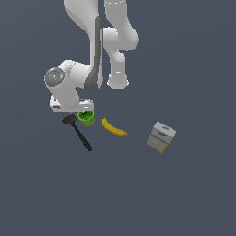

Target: Pick up a designated object from a clutter of objects.

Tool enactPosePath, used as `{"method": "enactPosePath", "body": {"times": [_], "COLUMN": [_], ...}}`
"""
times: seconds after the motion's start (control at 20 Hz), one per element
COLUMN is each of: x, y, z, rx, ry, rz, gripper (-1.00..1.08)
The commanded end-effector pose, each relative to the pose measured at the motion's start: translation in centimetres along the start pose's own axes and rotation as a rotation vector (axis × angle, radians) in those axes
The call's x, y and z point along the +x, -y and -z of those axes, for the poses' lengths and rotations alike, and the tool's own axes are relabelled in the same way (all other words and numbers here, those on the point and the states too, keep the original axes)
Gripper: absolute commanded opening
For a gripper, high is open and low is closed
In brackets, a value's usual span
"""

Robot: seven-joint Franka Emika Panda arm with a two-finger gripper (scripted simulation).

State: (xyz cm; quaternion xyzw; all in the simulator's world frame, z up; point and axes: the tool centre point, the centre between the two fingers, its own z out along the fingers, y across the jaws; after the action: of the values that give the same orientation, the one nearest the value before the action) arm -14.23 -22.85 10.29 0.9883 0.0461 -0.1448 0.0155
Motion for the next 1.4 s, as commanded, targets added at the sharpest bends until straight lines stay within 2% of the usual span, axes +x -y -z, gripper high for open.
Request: {"method": "enactPosePath", "body": {"times": [0.0,0.65,0.7,1.35], "x": [0.0,-0.2,-0.2,0.0], "y": [0.0,0.0,0.0,0.1], "z": [0.0,-3.1,-3.1,-2.7], "rx": [-0.001,0.000,0.000,-0.002], "ry": [-0.001,0.000,0.000,-0.003], "rz": [0.001,0.004,0.004,0.004], "gripper": [0.28,0.28,-1.00,-1.00]}}
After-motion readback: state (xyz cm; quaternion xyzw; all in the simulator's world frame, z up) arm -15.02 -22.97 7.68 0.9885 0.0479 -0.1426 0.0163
